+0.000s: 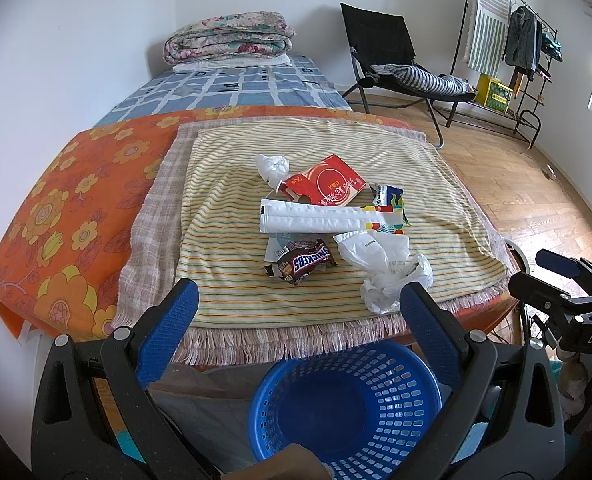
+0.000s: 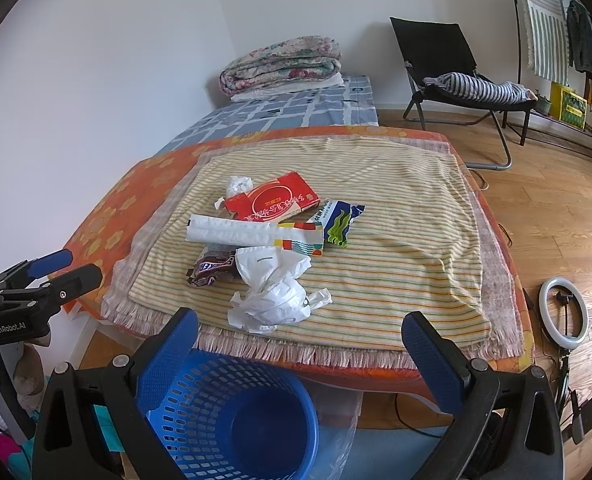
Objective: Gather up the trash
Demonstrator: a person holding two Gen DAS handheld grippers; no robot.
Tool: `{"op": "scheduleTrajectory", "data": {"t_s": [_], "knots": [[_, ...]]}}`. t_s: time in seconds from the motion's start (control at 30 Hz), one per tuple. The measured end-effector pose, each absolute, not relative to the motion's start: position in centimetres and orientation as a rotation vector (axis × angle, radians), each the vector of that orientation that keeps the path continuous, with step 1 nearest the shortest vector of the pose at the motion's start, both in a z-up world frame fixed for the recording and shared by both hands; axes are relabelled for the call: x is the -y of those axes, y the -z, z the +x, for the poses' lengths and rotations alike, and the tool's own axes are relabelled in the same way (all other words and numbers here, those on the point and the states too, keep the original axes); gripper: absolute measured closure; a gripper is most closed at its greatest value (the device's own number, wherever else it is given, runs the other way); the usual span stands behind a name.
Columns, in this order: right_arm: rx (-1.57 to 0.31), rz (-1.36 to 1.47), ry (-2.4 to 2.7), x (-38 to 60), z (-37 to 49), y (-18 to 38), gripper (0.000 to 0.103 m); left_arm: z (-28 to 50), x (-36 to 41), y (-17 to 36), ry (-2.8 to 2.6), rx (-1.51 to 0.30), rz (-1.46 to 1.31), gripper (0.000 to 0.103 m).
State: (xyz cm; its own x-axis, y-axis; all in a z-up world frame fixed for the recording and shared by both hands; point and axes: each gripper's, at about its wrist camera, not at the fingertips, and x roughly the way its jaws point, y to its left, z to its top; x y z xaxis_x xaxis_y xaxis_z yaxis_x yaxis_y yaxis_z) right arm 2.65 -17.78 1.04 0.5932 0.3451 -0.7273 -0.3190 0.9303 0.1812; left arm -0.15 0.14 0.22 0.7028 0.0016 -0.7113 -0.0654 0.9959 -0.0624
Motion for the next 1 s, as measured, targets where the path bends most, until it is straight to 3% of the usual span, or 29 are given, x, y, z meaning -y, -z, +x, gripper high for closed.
{"op": "scheduleTrajectory", "data": {"t_s": [1.0], "knots": [[-0.881,0.032,-0.441,16.9,3.9,1.1,0.0,1.1,-4.0,1.9,-0.016,-0.848,-0.069,0.001]]}}
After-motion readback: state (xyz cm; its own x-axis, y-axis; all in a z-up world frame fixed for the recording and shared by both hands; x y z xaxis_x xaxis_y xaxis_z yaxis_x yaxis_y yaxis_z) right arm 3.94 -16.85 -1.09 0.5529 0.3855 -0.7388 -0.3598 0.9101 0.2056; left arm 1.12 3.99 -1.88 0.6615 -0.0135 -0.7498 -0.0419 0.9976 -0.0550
